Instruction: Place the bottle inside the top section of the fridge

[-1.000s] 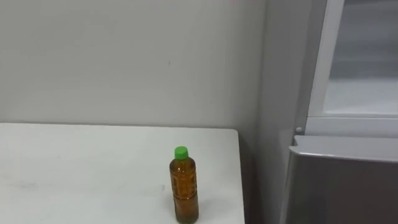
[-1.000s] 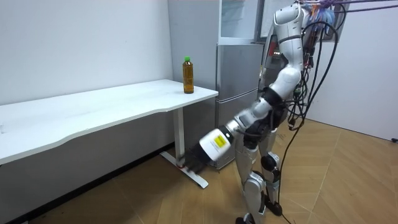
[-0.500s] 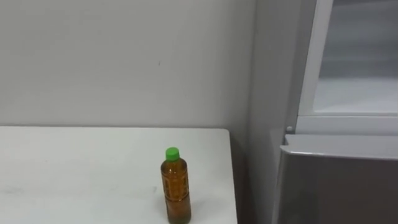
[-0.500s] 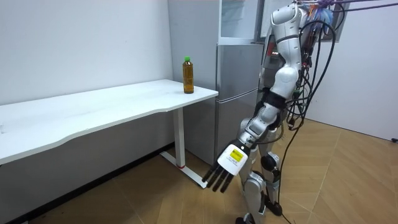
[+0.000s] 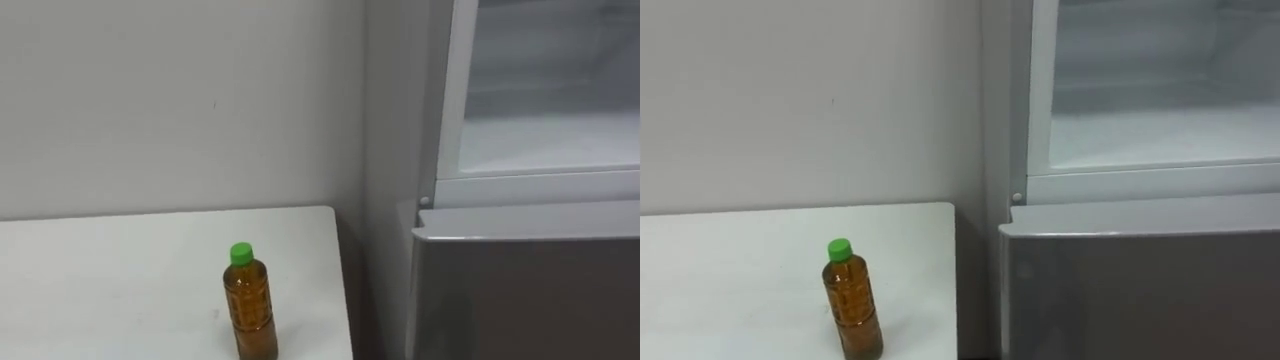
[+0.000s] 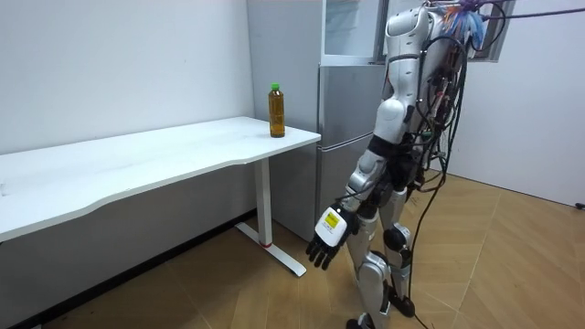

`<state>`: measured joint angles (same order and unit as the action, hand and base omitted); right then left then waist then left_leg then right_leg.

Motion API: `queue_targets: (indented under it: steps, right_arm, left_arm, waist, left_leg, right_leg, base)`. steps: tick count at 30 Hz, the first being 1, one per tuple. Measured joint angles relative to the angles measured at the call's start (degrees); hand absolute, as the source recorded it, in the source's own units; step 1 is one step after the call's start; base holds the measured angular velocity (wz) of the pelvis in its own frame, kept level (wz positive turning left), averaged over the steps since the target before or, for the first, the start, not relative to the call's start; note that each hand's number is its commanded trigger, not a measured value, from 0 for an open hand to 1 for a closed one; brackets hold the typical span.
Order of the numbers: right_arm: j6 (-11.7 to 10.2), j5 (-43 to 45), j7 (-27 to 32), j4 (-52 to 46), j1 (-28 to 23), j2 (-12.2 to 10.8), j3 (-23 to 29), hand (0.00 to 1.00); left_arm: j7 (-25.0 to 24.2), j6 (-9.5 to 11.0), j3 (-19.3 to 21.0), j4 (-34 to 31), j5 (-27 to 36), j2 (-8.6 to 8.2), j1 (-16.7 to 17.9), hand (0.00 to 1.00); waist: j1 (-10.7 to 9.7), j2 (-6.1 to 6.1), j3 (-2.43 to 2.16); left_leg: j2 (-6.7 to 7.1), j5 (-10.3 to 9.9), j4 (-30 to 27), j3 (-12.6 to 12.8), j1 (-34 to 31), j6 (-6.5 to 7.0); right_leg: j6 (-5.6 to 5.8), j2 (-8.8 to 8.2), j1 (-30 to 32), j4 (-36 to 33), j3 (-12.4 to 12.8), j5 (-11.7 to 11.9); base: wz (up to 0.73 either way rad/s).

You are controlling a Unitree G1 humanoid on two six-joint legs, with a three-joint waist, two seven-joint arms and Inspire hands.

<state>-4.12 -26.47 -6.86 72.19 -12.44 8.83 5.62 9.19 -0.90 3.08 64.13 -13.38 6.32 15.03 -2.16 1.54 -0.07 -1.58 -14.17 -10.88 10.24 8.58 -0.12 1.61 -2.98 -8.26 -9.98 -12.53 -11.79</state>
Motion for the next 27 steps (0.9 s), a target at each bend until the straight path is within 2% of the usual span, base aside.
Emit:
queue_targets:
  steps: [7,13,17,27]
  right_arm:
    - [0.1,-0.2,1.0,-0.9,0.0,-0.3,-2.1,0.0]
    - [0.6,0.8,3.4,-1.1,0.2,-0.6,-2.1,0.0]
    - [0.6,1.6,4.2,-1.0,0.0,-0.5,-2.0,0.0]
    - [0.5,-0.2,2.9,-0.8,0.5,-0.2,-2.5,0.0]
  left_arm:
    - [0.2,0.0,-0.6,0.2,0.2,-0.08,-0.5,0.0]
    - [0.3,-0.7,0.1,0.7,0.2,-0.12,1.3,0.0]
    - [0.3,-1.2,1.7,2.5,0.3,-0.4,1.9,0.0]
    - [0.3,-1.2,1.7,2.4,-0.1,-0.62,3.3,0.0]
  waist:
    - [-0.5,-0.64,0.16]
    - [0.1,-0.9,0.1]
    - [0.9,-0.73,0.13]
    - [1.0,0.13,0.08]
  left_leg:
    - [-0.01,0.0,-0.1,0.5,-0.1,0.0]
    - [-0.09,0.0,-0.5,0.4,-0.5,0.0]
    - [-0.1,0.0,-0.5,0.2,0.1,0.0]
    - [-0.15,-0.2,-0.4,-0.9,-0.2,0.07]
  right_leg:
    - [0.04,0.02,0.4,-0.1,0.8,0.0]
    - [-0.01,0.05,0.9,0.1,0.7,0.0]
    - [-0.02,0.03,0.2,-0.2,0.6,0.0]
    - [-0.01,0.1,-0.1,0.1,-0.3,-0.1]
  base:
    - [-0.05]
    - [0.0]
    - [0.01]
    - [0.05]
